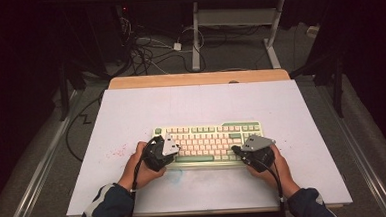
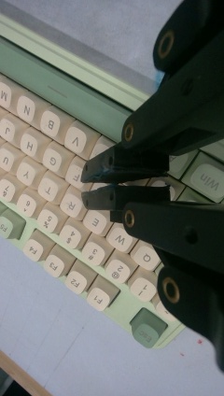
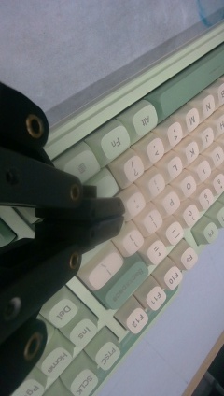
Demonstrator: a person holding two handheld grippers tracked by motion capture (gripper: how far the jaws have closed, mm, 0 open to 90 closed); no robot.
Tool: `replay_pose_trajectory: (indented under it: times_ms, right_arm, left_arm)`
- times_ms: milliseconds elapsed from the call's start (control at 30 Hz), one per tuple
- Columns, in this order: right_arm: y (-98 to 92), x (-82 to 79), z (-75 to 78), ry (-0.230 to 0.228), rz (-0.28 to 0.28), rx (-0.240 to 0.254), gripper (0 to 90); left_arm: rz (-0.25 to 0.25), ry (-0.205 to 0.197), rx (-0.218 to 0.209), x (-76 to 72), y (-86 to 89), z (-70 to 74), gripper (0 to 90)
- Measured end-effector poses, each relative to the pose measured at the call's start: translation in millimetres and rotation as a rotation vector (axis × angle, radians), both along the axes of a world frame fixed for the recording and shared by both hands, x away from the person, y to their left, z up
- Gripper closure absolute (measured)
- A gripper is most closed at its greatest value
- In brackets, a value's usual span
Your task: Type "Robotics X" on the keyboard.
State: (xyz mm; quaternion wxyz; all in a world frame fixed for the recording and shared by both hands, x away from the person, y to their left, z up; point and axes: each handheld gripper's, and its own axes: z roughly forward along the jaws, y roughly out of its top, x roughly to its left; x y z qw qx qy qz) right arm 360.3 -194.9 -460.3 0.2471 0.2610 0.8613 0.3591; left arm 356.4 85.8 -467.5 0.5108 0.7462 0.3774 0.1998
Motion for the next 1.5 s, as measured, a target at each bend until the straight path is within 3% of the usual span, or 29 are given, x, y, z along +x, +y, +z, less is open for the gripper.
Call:
replay_pose_trajectory:
  times_ms: [67, 267, 500, 667, 867, 1133, 1300, 1500]
  right_arm:
    - [1.5, -1.1, 1.1, -0.010, 0.005, -0.013, 90.0]
    - [2.0, -4.3, 5.9, -0.029, 0.004, 0.007, 88.6]
    - [-0.4, -6.2, 13.1, -0.053, -0.002, 0.042, 83.3]
    - [-2.7, -7.5, 17.3, -0.087, -0.016, 0.074, 68.4]
    - [-1.7, -8.0, 15.1, -0.107, -0.028, 0.075, 47.1]
    - [-0.8, -8.6, 13.6, -0.151, -0.096, 0.103, 25.7]
    - [0.6, -7.8, 11.2, -0.167, -0.137, 0.108, 17.1]
    - [0.5, -8.2, 11.8, -0.185, -0.153, 0.111, 17.1]
  left_arm:
    - [0.008, -0.014, -0.006, 0.4, 0.1, 0.3, 78.0]
    - [0.019, -0.041, -0.016, 0.0, 1.4, 2.8, 71.3]
    - [0.039, -0.079, -0.052, -0.8, 2.8, 6.6, 56.3]
    - [0.034, -0.101, -0.083, -2.7, 4.0, 9.4, 49.5]
    - [0.040, -0.120, -0.084, -4.1, 3.4, 8.1, 33.6]
    - [0.049, -0.130, -0.091, -4.4, 2.1, 4.7, 18.0]
    - [0.054, -0.148, -0.088, -5.4, 0.8, 3.5, 17.2]
    - [0.055, -0.166, -0.087, -6.6, -0.3, 3.7, 17.2]
